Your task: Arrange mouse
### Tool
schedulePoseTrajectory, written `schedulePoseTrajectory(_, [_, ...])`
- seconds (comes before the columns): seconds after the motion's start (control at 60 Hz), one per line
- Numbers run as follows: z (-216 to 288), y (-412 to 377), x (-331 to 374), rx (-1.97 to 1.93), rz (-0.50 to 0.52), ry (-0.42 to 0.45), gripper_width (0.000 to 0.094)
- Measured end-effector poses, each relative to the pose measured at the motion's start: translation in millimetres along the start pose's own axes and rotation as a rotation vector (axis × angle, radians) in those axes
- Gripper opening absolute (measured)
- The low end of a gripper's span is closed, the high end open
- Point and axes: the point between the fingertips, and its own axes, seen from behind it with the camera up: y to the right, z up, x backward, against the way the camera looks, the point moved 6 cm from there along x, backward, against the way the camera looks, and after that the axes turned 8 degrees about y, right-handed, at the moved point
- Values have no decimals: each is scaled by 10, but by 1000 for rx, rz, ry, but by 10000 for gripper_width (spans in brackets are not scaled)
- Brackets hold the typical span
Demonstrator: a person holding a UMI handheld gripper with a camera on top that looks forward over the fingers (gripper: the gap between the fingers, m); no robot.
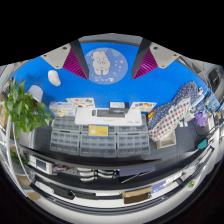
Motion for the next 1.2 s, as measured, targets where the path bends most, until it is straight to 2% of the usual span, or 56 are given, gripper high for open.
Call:
schedulePoseTrajectory(0.25, [-940, 539, -81, -4, -47, -127, 872])
schedulePoseTrajectory(0.417, [-1310, 1295, -112, -20, -149, -192, 871])
schedulePoseTrajectory(0.65, [-1426, 2294, -474, -24, -246, -242, 862])
schedulePoseTrajectory(0.967, [-1222, 3012, -1465, -15, -222, -257, 852])
schedulePoseTrajectory(1.067, [-1154, 3127, -1715, -20, -209, -256, 812])
schedulePoseTrajectory(1.15, [-1159, 3171, -1876, -24, -177, -277, 662])
schedulePoseTrajectory(1.167, [-1180, 3161, -1891, -27, -173, -284, 642])
schedulePoseTrajectory(1.183, [-1195, 3147, -1895, -30, -167, -292, 668])
schedulePoseTrajectory(1.2, [-1177, 3125, -1897, -37, -161, -286, 615])
